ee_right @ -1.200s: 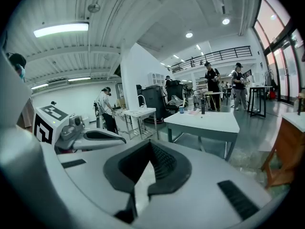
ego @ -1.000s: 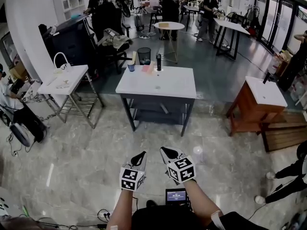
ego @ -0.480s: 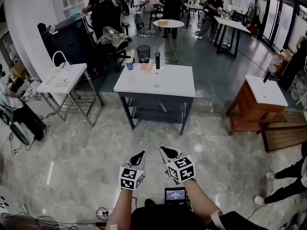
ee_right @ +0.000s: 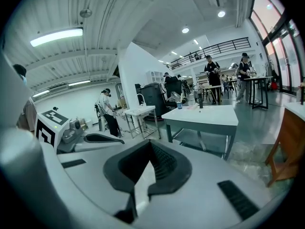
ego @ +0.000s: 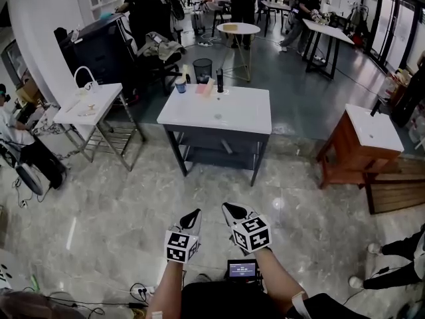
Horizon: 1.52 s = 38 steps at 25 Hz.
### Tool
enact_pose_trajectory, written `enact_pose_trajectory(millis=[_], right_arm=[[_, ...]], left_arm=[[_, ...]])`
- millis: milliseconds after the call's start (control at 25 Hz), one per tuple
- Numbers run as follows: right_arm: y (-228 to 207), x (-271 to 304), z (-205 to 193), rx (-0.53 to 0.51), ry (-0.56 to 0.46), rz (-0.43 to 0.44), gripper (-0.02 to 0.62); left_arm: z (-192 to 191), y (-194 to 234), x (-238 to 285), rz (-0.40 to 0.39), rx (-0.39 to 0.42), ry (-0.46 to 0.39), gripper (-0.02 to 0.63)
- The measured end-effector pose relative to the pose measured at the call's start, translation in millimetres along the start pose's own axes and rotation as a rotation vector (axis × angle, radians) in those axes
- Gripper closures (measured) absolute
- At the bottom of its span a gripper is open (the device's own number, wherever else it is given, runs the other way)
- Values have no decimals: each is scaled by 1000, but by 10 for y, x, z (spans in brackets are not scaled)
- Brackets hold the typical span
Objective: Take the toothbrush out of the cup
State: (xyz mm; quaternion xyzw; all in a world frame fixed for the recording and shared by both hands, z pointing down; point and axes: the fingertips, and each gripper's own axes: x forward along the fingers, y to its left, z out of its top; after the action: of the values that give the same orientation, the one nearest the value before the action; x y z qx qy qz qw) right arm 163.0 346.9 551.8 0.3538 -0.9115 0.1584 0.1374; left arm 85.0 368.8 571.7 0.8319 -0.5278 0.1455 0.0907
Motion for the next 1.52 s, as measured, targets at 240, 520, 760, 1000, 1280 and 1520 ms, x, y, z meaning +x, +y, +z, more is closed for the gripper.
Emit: enact_pose_trajectory(millis=[240, 520, 760, 1000, 1280, 1520], right_arm=[[-130, 80, -82, 11, 24, 18, 586], [-323, 375, -76, 28, 45, 9, 586], [-561, 871, 124, 22, 60, -21, 586], [-759, 1520, 496, 33, 50, -55, 586], [-869, 2104, 813, 36, 49, -85, 586], [-917, 2431, 865, 49, 69, -102, 586]], left_arm=[[-87, 38, 87, 25, -15, 19, 597], [-151, 240, 363, 14, -21, 38, 597], [-50, 704, 787, -16, -28, 34, 597], [182, 1330, 1215, -61, -6, 21, 597], [305, 1925, 1558, -97, -8, 21, 597], [272, 2207, 1736, -124, -14, 35, 597]])
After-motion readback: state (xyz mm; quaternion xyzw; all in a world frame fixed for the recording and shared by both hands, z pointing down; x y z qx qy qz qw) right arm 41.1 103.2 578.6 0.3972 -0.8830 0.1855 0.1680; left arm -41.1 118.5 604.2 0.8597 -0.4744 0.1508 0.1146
